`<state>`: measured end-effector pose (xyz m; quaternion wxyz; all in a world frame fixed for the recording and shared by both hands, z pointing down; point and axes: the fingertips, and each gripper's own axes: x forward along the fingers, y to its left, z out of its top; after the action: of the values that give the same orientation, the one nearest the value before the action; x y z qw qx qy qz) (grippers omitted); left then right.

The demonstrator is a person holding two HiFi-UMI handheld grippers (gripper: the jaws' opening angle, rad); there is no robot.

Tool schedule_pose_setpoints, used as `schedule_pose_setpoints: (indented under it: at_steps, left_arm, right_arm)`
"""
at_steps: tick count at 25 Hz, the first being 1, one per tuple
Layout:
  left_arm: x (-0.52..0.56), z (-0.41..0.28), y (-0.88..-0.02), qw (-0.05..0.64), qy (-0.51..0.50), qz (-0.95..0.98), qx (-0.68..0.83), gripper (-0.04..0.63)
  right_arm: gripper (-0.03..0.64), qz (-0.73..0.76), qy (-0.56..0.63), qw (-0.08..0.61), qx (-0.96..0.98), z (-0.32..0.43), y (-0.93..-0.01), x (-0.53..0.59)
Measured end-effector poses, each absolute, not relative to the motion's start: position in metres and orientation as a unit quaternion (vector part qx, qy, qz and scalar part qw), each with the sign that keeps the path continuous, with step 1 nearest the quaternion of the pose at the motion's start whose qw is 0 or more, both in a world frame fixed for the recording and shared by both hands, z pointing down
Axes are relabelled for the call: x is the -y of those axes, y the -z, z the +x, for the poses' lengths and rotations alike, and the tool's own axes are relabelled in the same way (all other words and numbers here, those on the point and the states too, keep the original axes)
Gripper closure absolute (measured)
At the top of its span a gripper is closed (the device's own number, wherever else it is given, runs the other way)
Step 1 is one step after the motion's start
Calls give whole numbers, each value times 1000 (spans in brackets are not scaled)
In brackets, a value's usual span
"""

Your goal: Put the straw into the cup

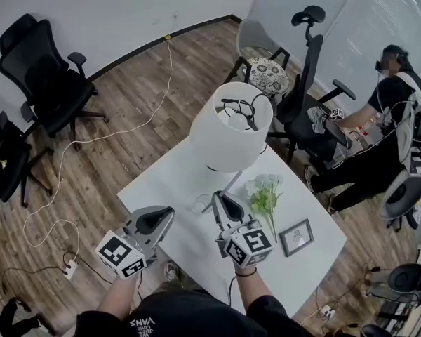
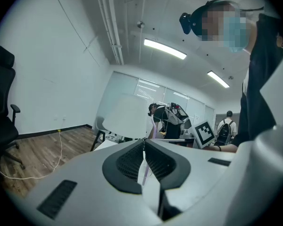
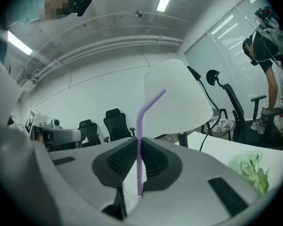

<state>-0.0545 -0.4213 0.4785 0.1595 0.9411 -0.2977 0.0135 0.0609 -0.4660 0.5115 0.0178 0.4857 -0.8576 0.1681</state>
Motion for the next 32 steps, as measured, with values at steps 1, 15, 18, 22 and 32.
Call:
schedule_pose_setpoints:
  at_steps: [1, 15, 18, 22, 32]
  left_arm:
    - [422, -55, -479, 160, -13, 941, 298, 572]
    - [416, -57, -481, 163, -11, 940, 299, 572]
    - [415, -58, -480, 165, -9, 940, 300, 572]
    - [414, -56, -478, 165, -7, 940, 299, 572]
    - [407, -50, -471, 157, 1, 943, 292, 572]
  right_arm:
    - [580, 485, -172, 21, 857, 60, -516, 466]
    - [578, 473, -205, 70, 854, 45, -556, 454]
    - [578, 471, -214, 81, 852, 42, -559, 453]
    - [577, 468, -210, 81, 855, 40, -554, 452]
    - [482, 477, -195, 71, 854, 48, -535, 440]
